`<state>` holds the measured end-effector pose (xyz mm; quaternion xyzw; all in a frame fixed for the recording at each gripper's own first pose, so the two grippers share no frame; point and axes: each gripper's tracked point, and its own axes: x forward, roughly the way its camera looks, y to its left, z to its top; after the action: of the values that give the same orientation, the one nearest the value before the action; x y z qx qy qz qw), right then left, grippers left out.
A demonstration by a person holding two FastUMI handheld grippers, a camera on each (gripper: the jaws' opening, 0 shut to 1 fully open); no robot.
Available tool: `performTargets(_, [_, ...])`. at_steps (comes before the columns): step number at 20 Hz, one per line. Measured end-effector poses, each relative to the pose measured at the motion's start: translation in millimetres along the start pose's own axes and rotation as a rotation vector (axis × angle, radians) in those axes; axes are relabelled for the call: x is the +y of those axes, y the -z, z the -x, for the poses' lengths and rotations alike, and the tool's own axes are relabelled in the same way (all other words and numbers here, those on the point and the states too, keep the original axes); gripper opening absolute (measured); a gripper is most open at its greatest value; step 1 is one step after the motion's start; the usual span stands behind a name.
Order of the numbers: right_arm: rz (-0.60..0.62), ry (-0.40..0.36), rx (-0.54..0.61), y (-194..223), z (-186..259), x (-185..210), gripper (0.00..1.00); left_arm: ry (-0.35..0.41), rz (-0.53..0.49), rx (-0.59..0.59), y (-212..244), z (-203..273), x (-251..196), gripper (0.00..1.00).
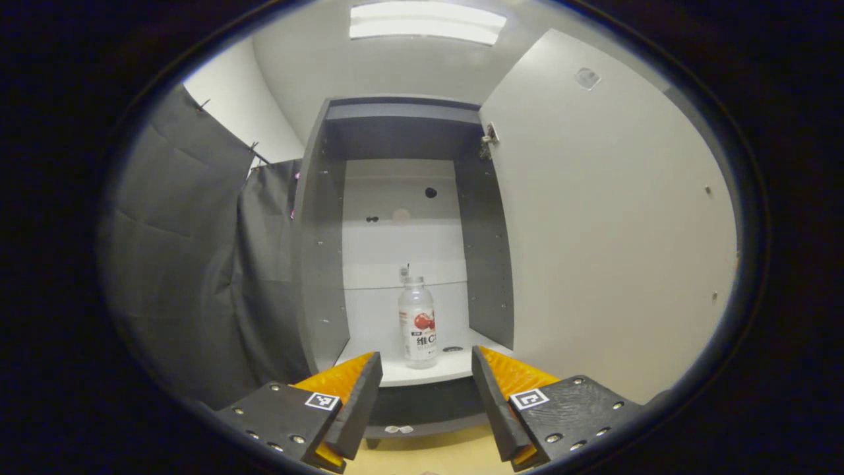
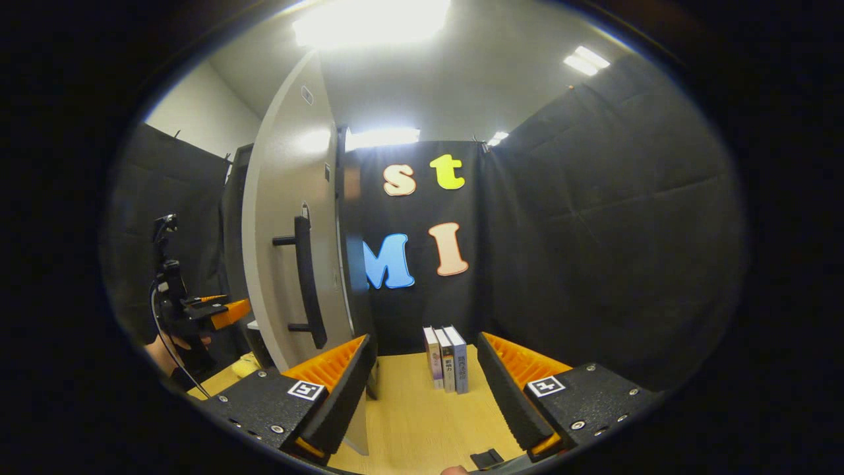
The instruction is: Open the cabinet door with the right hand, grasp the bottle in the cabinet with the left hand and place it on the coaster, then close the cabinet door with the right hand.
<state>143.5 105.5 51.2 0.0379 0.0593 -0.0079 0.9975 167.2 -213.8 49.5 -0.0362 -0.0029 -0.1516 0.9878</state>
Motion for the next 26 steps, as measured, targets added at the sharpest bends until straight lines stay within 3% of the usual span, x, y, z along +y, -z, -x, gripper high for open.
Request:
performTargets(2, [-0.005, 0.048, 0.007, 2, 0, -6, 0.95, 0.008, 0.022, 0.01, 3, -24, 4, 0.82])
performTargets(8, [-0.005, 0.135, 0.026, 8, 2, -16, 0.96, 0.036, 0.03, 0.026, 17, -92, 14, 0.78])
performTargets(17, [0.013, 0.189, 0.065, 17, 2, -17, 0.95, 0.053, 0.029, 0.08, 55, -172, 14, 0.81])
performTargets(18, [0.016, 0.195, 0.067, 18, 1, -18, 0.95, 0.049, 0.026, 0.086, 58, -178, 14, 0.75])
performTargets(21, [0.02, 0.217, 0.081, 21, 2, -21, 0.96, 0.041, 0.03, 0.091, 67, -198, 17, 0.81])
performTargets(22, [0.015, 0.222, 0.088, 23, 3, -21, 0.95, 0.034, 0.031, 0.096, 70, -202, 18, 0.75])
performTargets(26, [0.002, 0.235, 0.097, 25, 3, -19, 0.96, 0.019, 0.031, 0.112, 81, -220, 22, 0.75])
